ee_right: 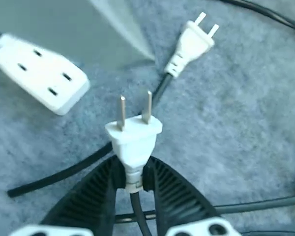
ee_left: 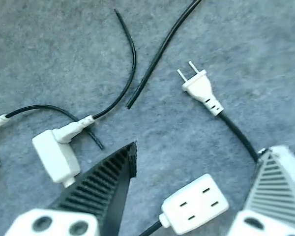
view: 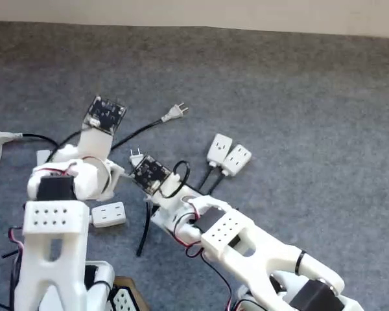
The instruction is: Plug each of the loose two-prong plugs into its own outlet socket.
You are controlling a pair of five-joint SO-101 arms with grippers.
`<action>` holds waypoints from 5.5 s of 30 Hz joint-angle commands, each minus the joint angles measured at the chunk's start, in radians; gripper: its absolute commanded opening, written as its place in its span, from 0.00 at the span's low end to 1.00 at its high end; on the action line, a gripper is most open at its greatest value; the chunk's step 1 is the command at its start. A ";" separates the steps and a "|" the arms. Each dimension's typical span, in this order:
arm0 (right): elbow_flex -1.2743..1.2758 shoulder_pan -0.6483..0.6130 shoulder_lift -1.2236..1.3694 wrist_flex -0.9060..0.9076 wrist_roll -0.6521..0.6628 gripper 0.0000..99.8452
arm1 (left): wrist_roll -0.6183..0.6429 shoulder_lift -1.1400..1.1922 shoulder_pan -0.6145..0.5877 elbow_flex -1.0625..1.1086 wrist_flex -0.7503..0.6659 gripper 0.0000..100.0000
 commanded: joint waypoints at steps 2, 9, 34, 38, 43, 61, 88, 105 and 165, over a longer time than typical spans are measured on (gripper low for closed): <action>-0.012 -0.042 -0.041 -0.024 -0.011 0.01 | 0.071 -0.087 0.077 0.059 -0.034 0.37; -0.045 -0.038 -0.048 0.042 -0.012 0.01 | 0.097 -0.102 0.108 0.183 -0.094 0.37; -0.070 0.077 -0.611 0.429 -0.012 0.01 | 0.071 -0.102 0.105 0.323 -0.143 0.37; -0.030 0.077 -0.611 0.429 -0.009 0.01 | 0.071 -0.102 0.101 0.323 -0.143 0.37; 0.068 0.107 -0.611 0.417 -0.003 0.01 | 0.072 -0.102 0.090 0.311 -0.144 0.37; -0.466 0.148 -0.157 0.739 -0.095 0.00 | -0.009 0.093 -0.309 -0.340 0.212 0.37; -1.175 -0.074 0.512 0.941 -0.628 0.00 | -0.371 1.247 -1.106 -1.090 0.012 0.37; -1.127 -0.176 0.512 0.894 -0.674 0.00 | -0.319 1.644 -1.204 -1.570 0.011 0.37; -1.136 -0.171 0.684 0.886 -0.667 0.00 | -0.319 1.649 -1.214 -1.570 0.011 0.37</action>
